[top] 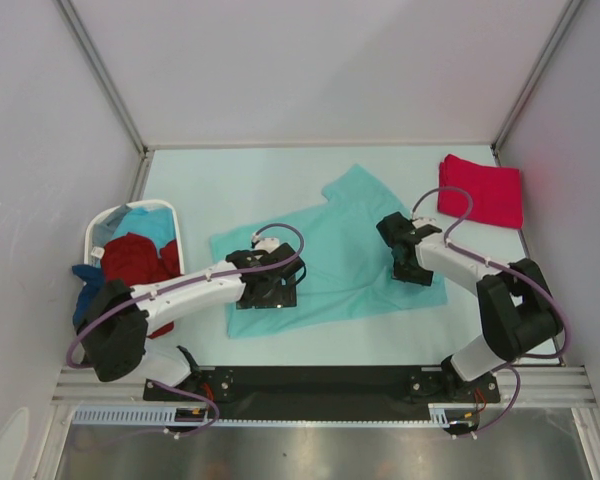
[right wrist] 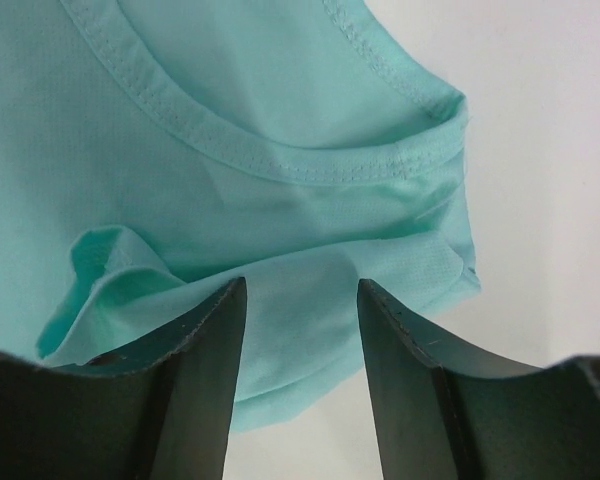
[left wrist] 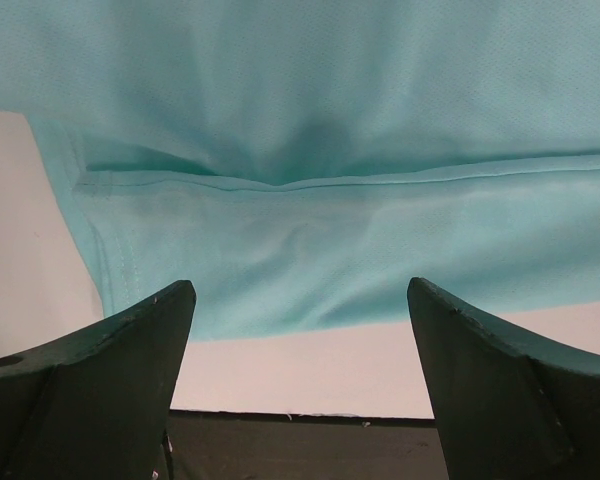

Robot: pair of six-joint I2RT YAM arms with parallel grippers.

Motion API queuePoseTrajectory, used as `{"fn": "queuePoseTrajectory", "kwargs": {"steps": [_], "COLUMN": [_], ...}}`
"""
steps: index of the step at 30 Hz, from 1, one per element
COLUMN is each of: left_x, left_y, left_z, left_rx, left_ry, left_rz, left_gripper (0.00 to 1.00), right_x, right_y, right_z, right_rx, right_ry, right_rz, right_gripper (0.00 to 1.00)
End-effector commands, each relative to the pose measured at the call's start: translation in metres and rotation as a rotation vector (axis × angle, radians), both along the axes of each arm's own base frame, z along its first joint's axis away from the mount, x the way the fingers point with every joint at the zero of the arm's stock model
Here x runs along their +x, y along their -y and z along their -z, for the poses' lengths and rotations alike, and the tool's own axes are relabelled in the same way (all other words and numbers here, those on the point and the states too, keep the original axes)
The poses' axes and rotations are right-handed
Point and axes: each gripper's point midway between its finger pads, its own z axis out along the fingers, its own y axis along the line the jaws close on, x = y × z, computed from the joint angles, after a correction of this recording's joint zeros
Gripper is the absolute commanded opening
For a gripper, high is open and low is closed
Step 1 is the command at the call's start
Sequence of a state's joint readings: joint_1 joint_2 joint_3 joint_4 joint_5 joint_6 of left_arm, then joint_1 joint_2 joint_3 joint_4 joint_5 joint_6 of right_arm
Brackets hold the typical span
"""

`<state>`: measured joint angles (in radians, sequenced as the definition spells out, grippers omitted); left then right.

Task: Fold and stack the t-shirts
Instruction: Fold the flattened tshirt in 1/3 of the way

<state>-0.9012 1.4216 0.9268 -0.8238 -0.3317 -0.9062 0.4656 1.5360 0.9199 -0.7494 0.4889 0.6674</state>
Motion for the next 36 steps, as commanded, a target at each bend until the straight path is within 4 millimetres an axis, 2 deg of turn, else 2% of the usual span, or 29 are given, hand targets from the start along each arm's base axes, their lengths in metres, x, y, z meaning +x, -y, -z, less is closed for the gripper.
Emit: {"fn": "queuePoseTrajectory", "kwargs": {"steps": [1,11,15,20,31,36], "left_x": [0.007,0.007,0.008,0.008,0.009,0.010], "left_y": [0.012,0.012,0.014,0.014,0.019,0.022], "left_z": [-0.011,-0.010,-0.010,-0.010,-0.006,-0.006], "left_rx": [-0.035,-0.031,-0.033,-0.034,-0.040,-0.044], "left_ry": [0.028,0.025,0.026,0.025,0.011,0.012], "left_rz": [0.026,0.032,0.034,0.034,0.047,0.050], "left_gripper": [0.94,0.94,0.94,0.94,0.94,0.94], "right_x": [0.023,0.039,0.040,0.033,0.002,-0.004], "right_y": [-0.004,-0.006,-0.004,-0.003,0.005,0.006], "right_z": [-0.006,-0.002,-0.002,0.001,0.018,0.018], "right_rx": [0.007,0.010,0.002,0.011,0.019,0.024], "right_ry": [0.049,0.046,0.043,0.024,-0.026,-0.024], "right_rz": [0.004,0.011,0.008,0.007,0.016,0.018], "right_gripper": [0.54,0.54,0.54,0.53,0.50,0.36]}}
